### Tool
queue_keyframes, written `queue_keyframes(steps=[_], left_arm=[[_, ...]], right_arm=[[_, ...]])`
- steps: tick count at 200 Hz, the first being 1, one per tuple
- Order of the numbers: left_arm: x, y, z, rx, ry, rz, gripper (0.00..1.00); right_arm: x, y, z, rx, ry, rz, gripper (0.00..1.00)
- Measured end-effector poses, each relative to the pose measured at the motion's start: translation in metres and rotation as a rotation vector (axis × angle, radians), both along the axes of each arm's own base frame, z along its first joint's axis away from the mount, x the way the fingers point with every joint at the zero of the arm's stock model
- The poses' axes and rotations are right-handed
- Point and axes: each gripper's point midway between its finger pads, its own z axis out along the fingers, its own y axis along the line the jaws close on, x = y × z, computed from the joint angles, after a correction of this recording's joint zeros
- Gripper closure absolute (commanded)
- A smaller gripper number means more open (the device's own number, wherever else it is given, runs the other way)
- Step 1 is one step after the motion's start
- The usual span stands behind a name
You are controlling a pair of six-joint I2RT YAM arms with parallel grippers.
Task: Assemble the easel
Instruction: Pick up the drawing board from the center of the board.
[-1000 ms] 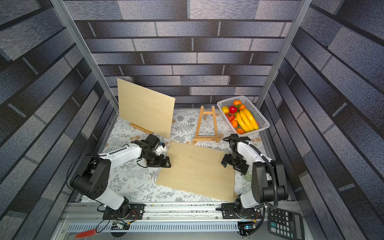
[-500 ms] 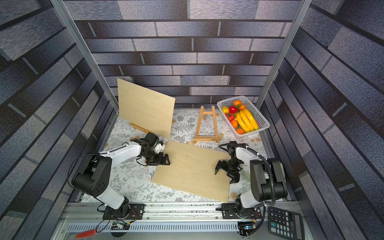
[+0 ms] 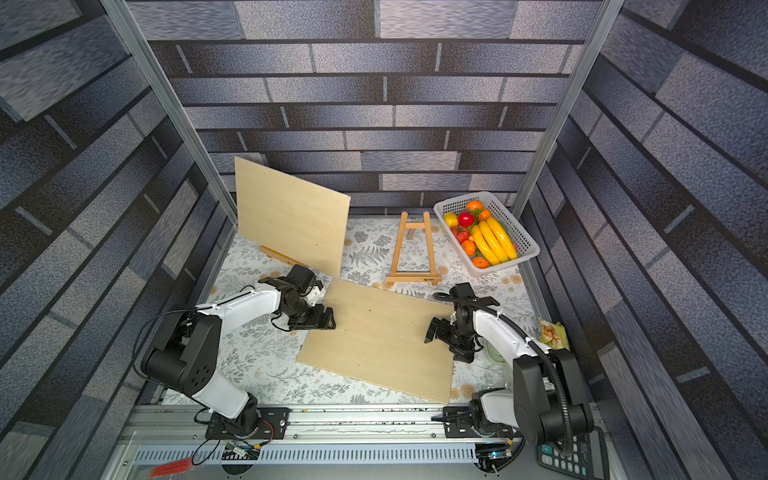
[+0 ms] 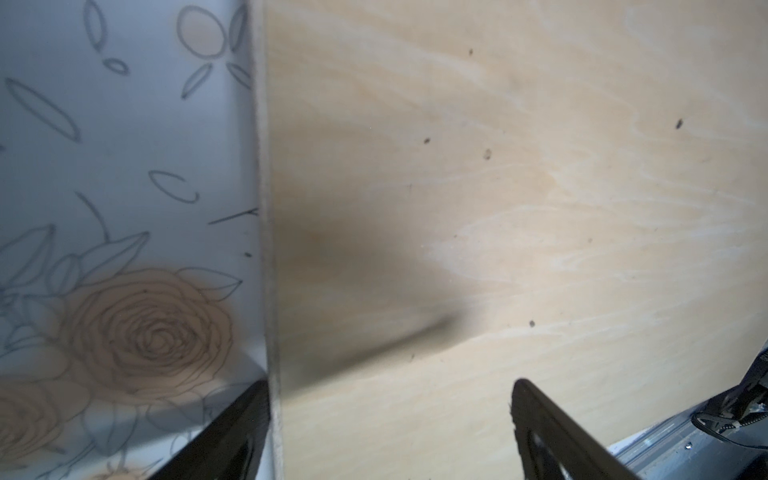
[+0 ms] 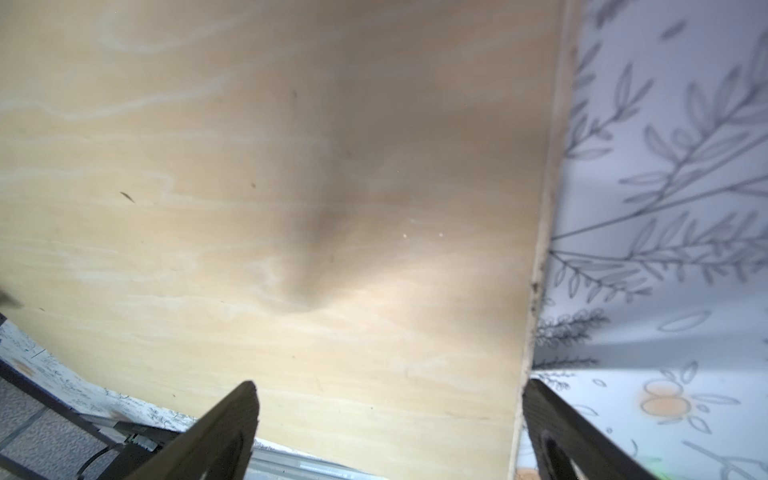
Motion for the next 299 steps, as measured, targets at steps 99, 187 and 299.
queue_keyframes(steps=[99,187,299], left_arm=[[-0.002,-0.001,0.000,-0.004,-0.014,-0.005,0.08],[-0.002,0.019,-0.008,0.110,-0.026,0.018,0.09],[0.012,0.053,-0.004,0.042,-0.006,0.129,0.09]], right_arm=[[0.001,0.004,-0.014,-0.176,-0.134,0.091,0.02],[0.008,0.031,0.037,-0.027,-0.314,0.047,0.03],[-0.007,0.066,0.105,0.291,-0.369,-0.071,0.03]])
